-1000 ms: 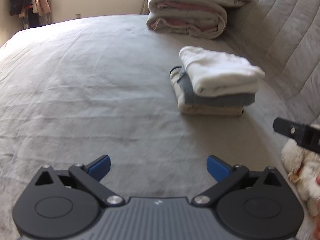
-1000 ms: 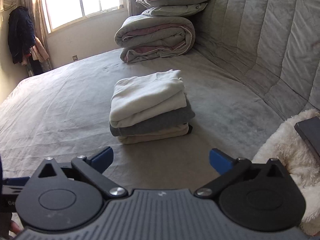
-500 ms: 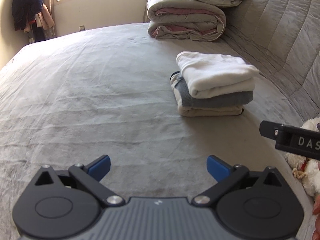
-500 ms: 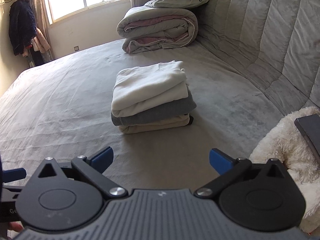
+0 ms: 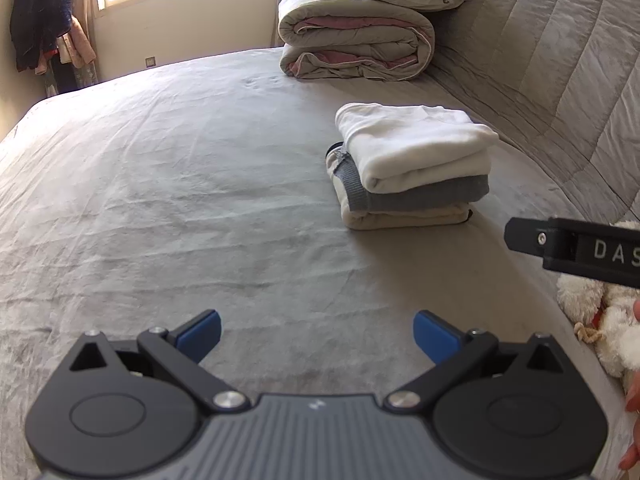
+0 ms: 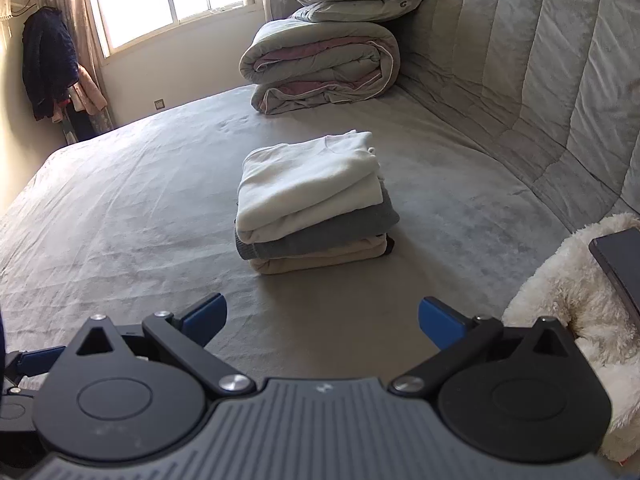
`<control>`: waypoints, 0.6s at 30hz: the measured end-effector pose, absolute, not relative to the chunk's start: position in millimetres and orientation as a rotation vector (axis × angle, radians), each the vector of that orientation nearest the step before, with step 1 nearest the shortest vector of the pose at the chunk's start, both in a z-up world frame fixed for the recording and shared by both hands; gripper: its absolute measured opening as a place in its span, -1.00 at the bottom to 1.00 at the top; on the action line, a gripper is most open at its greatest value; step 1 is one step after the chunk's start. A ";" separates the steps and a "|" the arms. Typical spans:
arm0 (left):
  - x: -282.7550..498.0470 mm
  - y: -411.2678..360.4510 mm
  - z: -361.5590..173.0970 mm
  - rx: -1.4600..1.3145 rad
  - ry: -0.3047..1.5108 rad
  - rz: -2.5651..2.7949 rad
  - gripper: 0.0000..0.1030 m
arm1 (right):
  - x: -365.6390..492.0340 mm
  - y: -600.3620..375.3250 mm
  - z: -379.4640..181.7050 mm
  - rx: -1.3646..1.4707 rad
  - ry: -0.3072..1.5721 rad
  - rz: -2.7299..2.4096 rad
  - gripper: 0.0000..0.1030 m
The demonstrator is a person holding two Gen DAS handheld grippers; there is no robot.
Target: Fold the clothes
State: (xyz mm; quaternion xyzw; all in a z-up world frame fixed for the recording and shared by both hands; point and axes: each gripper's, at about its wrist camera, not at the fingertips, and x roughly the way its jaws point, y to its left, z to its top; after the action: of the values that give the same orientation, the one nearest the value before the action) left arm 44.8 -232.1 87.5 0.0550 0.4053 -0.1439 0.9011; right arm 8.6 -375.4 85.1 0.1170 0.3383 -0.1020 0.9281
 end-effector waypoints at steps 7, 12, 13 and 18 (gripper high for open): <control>40.9 -233.5 91.2 0.105 0.836 -0.299 0.99 | 4.6 -375.5 86.8 0.222 0.687 -0.221 1.00; 37.7 -235.8 92.8 0.112 0.839 -0.302 0.99 | 3.7 -375.4 87.5 0.213 0.688 -0.219 1.00; 37.1 -235.8 93.4 0.113 0.838 -0.302 0.99 | 4.0 -375.0 88.2 0.211 0.687 -0.219 1.00; 34.6 -236.1 96.1 0.116 0.830 -0.301 0.99 | 2.7 -374.7 90.6 0.212 0.679 -0.213 1.00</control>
State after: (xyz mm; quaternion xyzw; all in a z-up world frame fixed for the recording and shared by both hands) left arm 34.6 -236.1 96.1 0.0559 0.4014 -0.1456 0.9025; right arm 2.7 -374.7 90.6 0.1034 0.3316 -0.1039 0.9320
